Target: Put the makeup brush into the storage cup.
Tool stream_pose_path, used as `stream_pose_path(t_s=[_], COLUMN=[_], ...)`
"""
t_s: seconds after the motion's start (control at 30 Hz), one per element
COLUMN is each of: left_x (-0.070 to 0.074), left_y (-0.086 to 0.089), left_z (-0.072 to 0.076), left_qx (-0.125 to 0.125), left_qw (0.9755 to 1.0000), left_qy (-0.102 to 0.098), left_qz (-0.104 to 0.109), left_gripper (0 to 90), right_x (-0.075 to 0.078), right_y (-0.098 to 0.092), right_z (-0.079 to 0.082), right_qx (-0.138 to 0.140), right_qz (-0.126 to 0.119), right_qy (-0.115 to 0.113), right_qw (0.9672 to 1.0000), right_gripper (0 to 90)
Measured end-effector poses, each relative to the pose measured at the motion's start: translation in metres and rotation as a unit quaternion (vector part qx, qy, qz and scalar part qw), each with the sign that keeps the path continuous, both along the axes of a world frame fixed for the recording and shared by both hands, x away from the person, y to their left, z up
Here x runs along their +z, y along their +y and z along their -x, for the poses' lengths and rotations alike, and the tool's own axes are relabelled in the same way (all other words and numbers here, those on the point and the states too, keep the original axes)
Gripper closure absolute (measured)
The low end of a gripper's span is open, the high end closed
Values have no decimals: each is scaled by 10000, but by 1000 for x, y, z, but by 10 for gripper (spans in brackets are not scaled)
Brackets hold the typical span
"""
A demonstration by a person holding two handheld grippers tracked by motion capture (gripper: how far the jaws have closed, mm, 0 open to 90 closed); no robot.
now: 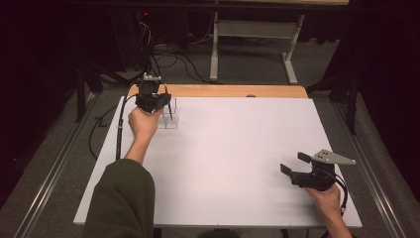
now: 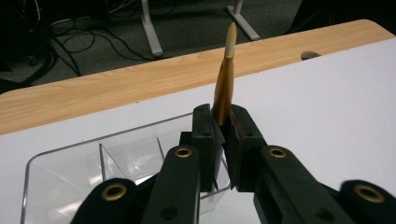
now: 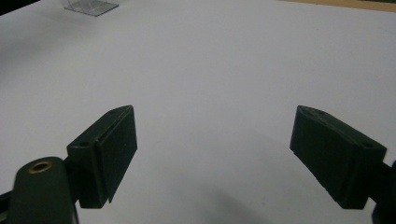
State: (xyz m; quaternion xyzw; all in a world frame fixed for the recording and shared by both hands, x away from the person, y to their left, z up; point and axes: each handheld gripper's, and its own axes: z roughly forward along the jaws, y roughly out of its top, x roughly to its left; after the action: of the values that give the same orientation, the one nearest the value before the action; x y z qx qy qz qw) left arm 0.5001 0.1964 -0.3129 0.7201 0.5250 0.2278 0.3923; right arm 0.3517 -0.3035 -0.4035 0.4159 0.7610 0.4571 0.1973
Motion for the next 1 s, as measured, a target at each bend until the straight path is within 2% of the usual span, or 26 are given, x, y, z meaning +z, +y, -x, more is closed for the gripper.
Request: stream_pose_path(t_s=[0.07, 0.23, 0.37, 0.5, 0.8, 1.0], left_x=[-1, 0, 3, 5, 9, 12], left_y=[-1, -1, 1, 3, 8, 10], left_z=[0, 1, 3, 5, 14, 18], left_qx=[-50, -27, 32, -12, -76, -112], left_qw=[10000, 10000, 10000, 9999, 9995, 9994], left_qy=[30, -7, -81, -125, -264, -301], left_qz=[7, 18, 31, 71, 142, 86], left_gripper=[803, 558, 470, 431, 412, 409], right_x=[0, 1, 1, 1, 1, 1], right_y=[0, 0, 0, 0, 0, 0], right_z=[0, 1, 1, 1, 1, 1], right_qx=[-1, 0, 17, 14, 9, 21], right_qz=[-12, -24, -49, -44, -47, -35], right_qy=[-25, -26, -37, -46, -54, -71], right_qw=[10000, 10000, 10000, 10000, 10000, 10000], right_gripper=[166, 166, 166, 166, 166, 166])
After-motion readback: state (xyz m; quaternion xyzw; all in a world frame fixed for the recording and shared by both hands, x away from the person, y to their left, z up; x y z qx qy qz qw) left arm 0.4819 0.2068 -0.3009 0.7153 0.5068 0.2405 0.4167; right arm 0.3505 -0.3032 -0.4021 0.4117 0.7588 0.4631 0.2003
